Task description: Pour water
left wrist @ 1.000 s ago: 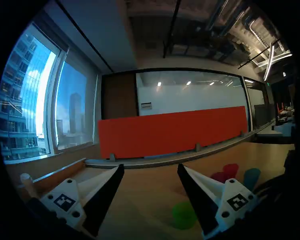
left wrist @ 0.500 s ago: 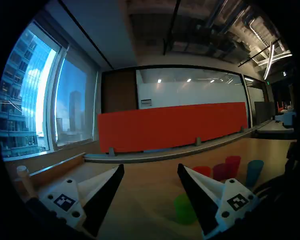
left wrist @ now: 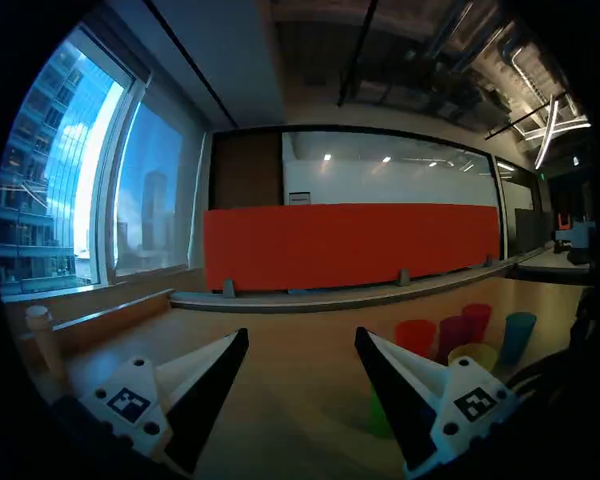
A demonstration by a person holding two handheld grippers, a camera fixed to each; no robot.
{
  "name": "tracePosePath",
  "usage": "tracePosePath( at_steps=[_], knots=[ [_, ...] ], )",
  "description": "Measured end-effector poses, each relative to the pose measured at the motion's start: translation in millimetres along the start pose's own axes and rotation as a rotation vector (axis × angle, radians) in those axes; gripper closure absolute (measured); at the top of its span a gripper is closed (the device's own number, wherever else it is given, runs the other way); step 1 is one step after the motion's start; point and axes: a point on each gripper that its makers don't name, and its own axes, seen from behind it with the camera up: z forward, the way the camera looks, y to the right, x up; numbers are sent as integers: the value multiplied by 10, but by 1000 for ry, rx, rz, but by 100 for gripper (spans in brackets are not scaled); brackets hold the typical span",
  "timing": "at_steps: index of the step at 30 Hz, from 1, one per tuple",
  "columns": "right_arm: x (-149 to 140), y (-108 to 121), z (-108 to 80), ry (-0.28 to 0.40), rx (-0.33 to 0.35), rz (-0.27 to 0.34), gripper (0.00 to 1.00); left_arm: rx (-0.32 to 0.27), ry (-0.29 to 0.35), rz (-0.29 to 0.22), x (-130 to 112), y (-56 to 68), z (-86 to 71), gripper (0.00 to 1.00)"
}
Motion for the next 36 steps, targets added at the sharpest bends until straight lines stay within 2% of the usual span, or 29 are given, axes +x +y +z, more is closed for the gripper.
tracePosePath(
  at_steps=[18,24,36],
  knots=[
    [35,-83,44,-9,2,-12,0,10,-24,-21,-209,-90,21,1],
    [21,-66,43,-11,-2,-12,0,8,-28,-37,-227,-104,26,1],
    [12,-53,29,-11,-3,-14,0,7,-50,-33,-282,-92,44,0]
  ],
)
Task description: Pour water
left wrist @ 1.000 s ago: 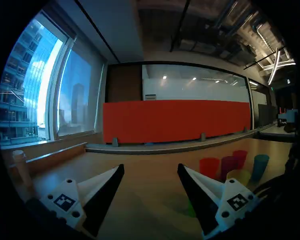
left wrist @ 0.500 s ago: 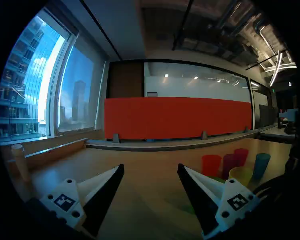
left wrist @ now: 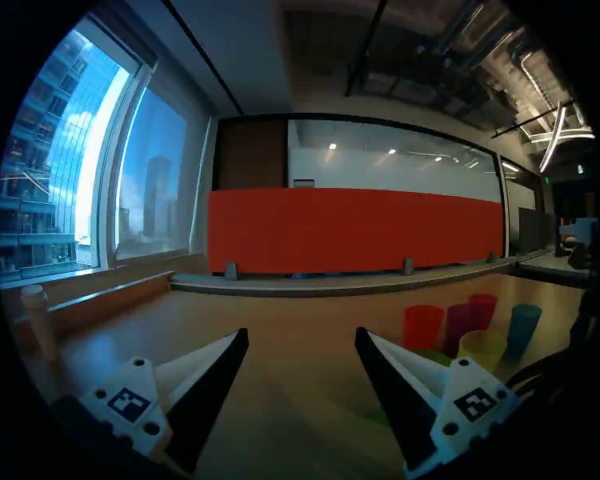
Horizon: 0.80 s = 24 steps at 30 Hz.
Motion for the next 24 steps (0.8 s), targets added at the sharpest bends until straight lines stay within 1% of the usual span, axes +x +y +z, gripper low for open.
tracePosePath(
  at_steps=[15,18,24],
  knots=[
    [-4,74,-50,8,4,3,0,-1,-4,1,-8,10,13,1],
    [-5,86,-56,5,7,-6,0,-1,-4,1,-13,7,19,0],
    [51,111,-73,28,7,-38,0,-1,-5,1,-14,10,22,1]
  ],
)
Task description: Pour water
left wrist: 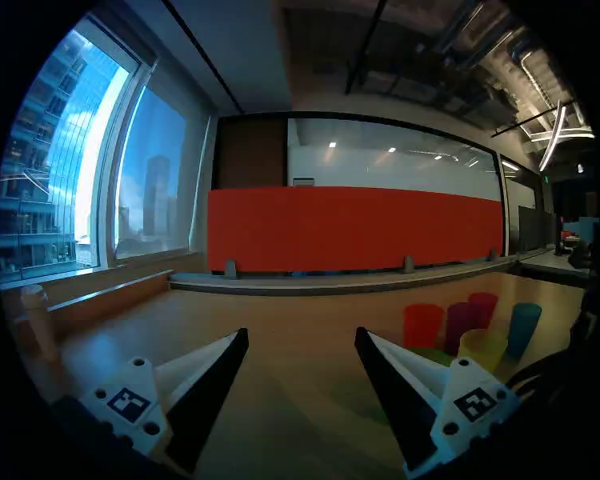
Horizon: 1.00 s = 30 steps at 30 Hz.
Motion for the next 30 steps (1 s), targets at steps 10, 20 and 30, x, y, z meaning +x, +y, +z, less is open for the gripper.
tracePosePath(
  at_steps=[10,20,30],
  knots=[
    [-128,-1,52,2,8,-33,0,0,0,1,0,-2,-8,0],
    [-192,-94,157,27,18,-53,0,0,0,1,-3,1,-2,0],
    [-367,-194,187,34,41,-30,0,0,0,0,-1,-5,-5,0]
  ],
)
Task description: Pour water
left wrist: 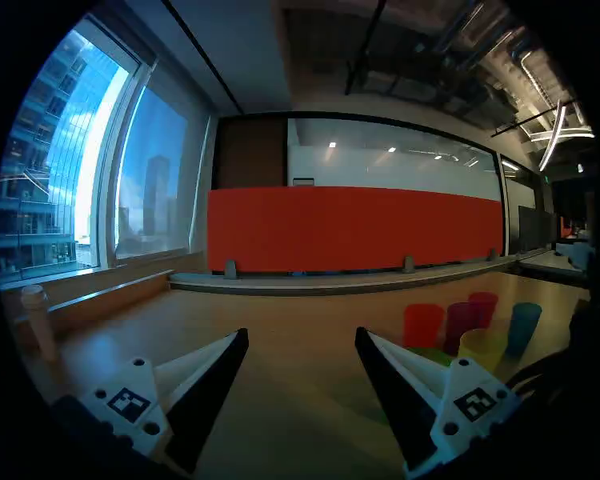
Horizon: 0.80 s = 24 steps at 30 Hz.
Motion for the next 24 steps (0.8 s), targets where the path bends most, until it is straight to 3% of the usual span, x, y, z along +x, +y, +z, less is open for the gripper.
tracePosePath(
  at_steps=[12,24],
  knots=[
    [-321,119,16,-32,-5,58,0,0,0,0,0,-4,-6,1],
    [-456,142,56,-52,-4,73,0,0,0,0,0,-1,-2,1]
  ],
)
